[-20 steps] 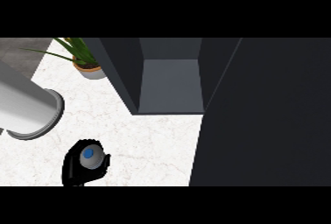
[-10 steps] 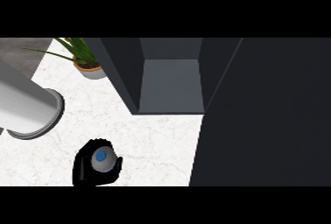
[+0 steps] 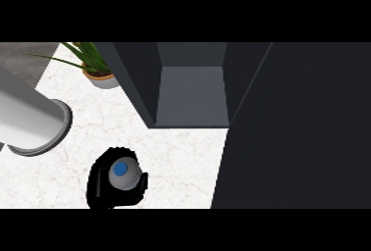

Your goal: Pick up the bottled water, place it into the cabinet and close the cabinet

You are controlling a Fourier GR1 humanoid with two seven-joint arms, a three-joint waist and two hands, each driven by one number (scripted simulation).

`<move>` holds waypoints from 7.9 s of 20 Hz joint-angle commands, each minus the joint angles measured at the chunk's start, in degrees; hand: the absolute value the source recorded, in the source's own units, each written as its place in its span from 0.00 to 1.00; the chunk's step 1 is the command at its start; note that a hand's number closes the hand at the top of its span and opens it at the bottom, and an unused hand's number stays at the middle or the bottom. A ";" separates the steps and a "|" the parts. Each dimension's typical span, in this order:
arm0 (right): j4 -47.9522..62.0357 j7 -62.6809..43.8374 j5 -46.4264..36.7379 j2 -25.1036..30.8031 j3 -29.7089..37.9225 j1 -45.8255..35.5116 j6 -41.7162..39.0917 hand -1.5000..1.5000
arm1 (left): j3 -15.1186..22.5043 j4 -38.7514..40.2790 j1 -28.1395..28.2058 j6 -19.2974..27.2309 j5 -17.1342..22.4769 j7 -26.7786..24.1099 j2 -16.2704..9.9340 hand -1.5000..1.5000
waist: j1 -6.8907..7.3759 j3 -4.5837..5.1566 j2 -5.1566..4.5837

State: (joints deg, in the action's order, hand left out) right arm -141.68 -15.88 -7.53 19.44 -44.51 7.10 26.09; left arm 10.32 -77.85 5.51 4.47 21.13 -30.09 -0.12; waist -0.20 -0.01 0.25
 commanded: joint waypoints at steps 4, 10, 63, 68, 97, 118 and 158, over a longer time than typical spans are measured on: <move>-5.52 -4.75 -6.60 -0.12 -1.31 -1.14 -0.56 0.00 | 4.47 -5.82 -1.32 6.05 -1.41 2.94 0.12 1.00 | -0.11 0.04 -0.12; -5.98 0.08 -4.62 1.85 -2.31 2.63 -0.35 0.00 | 13.38 -13.39 -5.30 19.06 -3.89 9.13 0.12 1.00 | -0.38 -0.01 -0.02; -5.32 6.03 1.59 5.38 0.79 5.89 -0.45 0.00 | -7.46 59.49 -65.58 36.91 -9.22 8.27 0.10 1.00 | -2.70 0.04 -0.92; -4.92 5.74 1.77 4.83 0.51 4.17 -0.32 0.00 | -8.93 63.71 -65.37 35.28 -8.59 4.79 -2.58 1.00 | -3.25 0.08 -1.23; -3.61 8.52 4.79 6.84 0.58 3.88 -1.50 0.00 | -11.44 63.17 -64.71 29.33 -8.73 -8.80 -0.13 1.00 | -2.61 0.11 -0.99; -6.45 9.72 1.08 10.48 0.82 9.40 0.92 0.00 | 3.15 37.18 -48.67 5.84 8.03 -3.06 0.12 1.00 | 0.04 -0.03 0.71; 7.46 -25.10 1.74 -14.47 0.39 -33.51 -3.65 1.00 | 9.45 -44.67 35.01 -1.48 11.97 -5.96 -26.43 1.00 | 1.79 0.14 0.01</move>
State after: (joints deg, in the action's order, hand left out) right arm -136.64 -34.61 -5.42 12.08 -47.41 -19.22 22.07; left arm 20.97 -119.68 34.40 5.23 32.25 -33.83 -24.88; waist 1.77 0.18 0.39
